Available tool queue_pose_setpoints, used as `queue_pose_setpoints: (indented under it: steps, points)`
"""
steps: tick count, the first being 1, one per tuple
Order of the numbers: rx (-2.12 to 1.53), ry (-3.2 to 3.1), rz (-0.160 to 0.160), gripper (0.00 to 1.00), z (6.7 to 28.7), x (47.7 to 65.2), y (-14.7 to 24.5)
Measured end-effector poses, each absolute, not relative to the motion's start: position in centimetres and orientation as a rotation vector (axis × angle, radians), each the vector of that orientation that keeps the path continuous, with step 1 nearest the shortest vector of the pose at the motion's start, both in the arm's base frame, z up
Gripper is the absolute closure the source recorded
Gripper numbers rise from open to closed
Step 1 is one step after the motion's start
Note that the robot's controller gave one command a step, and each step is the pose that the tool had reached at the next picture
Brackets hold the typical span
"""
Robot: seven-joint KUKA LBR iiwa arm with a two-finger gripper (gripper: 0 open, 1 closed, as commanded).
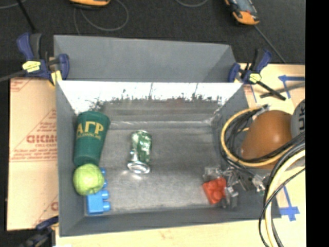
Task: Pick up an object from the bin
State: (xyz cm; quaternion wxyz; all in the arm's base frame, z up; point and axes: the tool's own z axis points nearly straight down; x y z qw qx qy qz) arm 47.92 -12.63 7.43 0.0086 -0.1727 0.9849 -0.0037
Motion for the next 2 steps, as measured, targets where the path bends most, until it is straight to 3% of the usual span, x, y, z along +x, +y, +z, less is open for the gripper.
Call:
queue_pose_setpoints:
  steps: [1,2]
  points:
    - [-0.532,3.082,-0.008,1.0,7.8,47.9,-12.6]
    - [-0.535,3.09,-0.002,1.0,9.9,47.8,-12.6]
